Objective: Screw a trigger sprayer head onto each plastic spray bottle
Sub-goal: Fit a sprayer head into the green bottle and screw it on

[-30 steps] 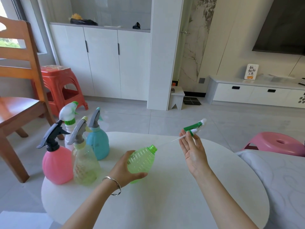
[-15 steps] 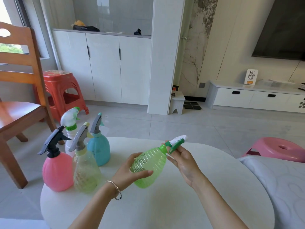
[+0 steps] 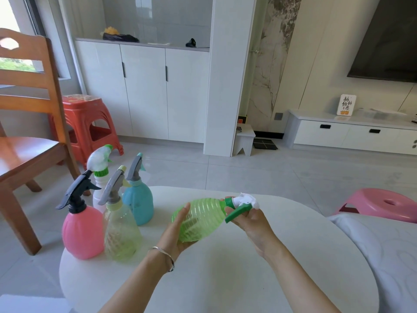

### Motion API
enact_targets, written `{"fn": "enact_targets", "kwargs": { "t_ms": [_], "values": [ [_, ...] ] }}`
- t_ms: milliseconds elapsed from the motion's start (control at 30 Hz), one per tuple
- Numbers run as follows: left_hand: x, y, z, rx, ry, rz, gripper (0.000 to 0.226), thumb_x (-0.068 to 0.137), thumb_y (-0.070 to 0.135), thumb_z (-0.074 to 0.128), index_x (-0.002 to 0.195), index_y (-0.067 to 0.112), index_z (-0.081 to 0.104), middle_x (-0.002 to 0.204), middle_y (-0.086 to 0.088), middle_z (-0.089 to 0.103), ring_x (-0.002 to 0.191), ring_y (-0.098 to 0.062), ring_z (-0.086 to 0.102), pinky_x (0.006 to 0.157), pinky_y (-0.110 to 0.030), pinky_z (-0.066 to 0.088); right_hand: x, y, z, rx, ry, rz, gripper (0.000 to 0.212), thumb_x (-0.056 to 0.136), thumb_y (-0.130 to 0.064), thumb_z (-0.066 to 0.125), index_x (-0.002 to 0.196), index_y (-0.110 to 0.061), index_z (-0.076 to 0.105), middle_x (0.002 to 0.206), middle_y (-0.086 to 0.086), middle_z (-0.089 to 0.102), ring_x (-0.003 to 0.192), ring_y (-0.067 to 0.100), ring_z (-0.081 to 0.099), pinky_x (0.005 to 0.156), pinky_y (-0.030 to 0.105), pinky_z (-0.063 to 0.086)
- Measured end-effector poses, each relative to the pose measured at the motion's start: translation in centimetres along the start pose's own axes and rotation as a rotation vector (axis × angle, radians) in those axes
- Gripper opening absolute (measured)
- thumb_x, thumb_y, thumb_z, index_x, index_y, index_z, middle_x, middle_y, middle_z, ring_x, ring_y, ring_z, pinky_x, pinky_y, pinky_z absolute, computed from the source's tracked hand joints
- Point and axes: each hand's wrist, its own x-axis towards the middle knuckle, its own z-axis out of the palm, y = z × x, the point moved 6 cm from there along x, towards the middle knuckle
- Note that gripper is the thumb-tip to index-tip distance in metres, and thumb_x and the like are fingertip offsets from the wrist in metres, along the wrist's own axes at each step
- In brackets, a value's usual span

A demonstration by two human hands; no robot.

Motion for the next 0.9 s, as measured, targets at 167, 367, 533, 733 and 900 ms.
{"fn": "enact_targets", "kwargs": {
  "t_ms": [167, 367, 533, 733, 900],
  "values": [
    [-0.4, -0.2, 0.5, 0.280, 0.005, 0.188, 0.076, 0.050, 0.064, 0.075, 0.114, 0.028, 0.052, 0.116, -0.004, 0.063, 0.096, -0.019, 0.067, 0.062, -0.026, 0.057, 0.3, 1.4, -0.9, 0.165, 0.186, 0.089, 0.027, 0.069, -0.032, 0.077, 0.085, -0.011, 0.072, 0.092, 0.005, 0.064, 0.090, 0.018, 0.059, 0.102, 0.041, 0.046],
    [-0.1, 0.1, 0.8, 0.279, -0.127, 0.199, 0.100, 0.046, 0.065, 0.079, 0.130, 0.029, 0.038, 0.128, -0.007, 0.055, 0.112, -0.022, 0.059, 0.083, -0.033, 0.055, 0.1, 2.4, -0.5, 0.328, 0.208, 0.167, 0.038, 0.061, -0.035, 0.078, 0.087, -0.009, 0.069, 0.101, 0.003, 0.072, 0.102, 0.018, 0.064, 0.084, 0.026, 0.051],
    [-0.1, 0.5, 0.7, 0.262, -0.131, 0.205, 0.098, 0.057, 0.051, 0.080, 0.139, 0.024, 0.033, 0.130, -0.011, 0.055, 0.109, -0.025, 0.063, 0.091, -0.044, 0.053, 0.1, 2.0, -0.5, 0.364, 0.201, 0.180, 0.044, 0.065, -0.037, 0.074, 0.103, -0.015, 0.068, 0.107, 0.000, 0.073, 0.103, 0.014, 0.066, 0.083, 0.026, 0.050],
    [-0.7, 0.1, 1.5, 0.261, -0.196, 0.073, 0.078, 0.069, 0.071, 0.048, 0.130, 0.024, 0.041, 0.129, -0.001, 0.054, 0.107, -0.025, 0.063, 0.082, -0.040, 0.057, 0.1, 1.7, -0.2, 0.407, 0.156, 0.162, 0.038, 0.066, -0.034, 0.072, 0.100, -0.016, 0.066, 0.101, 0.000, 0.073, 0.093, 0.011, 0.069, 0.077, 0.023, 0.050],
    [-0.7, 0.7, 1.6, 0.331, -0.156, 0.190, 0.075, 0.074, 0.030, 0.077, 0.137, 0.019, 0.037, 0.129, -0.004, 0.055, 0.107, -0.021, 0.064, 0.081, -0.032, 0.056, 0.2, 1.7, -0.8, 0.428, 0.233, 0.154, 0.035, 0.066, -0.037, 0.071, 0.096, -0.018, 0.068, 0.098, -0.002, 0.072, 0.092, 0.010, 0.068, 0.077, 0.023, 0.049]
  ]
}}
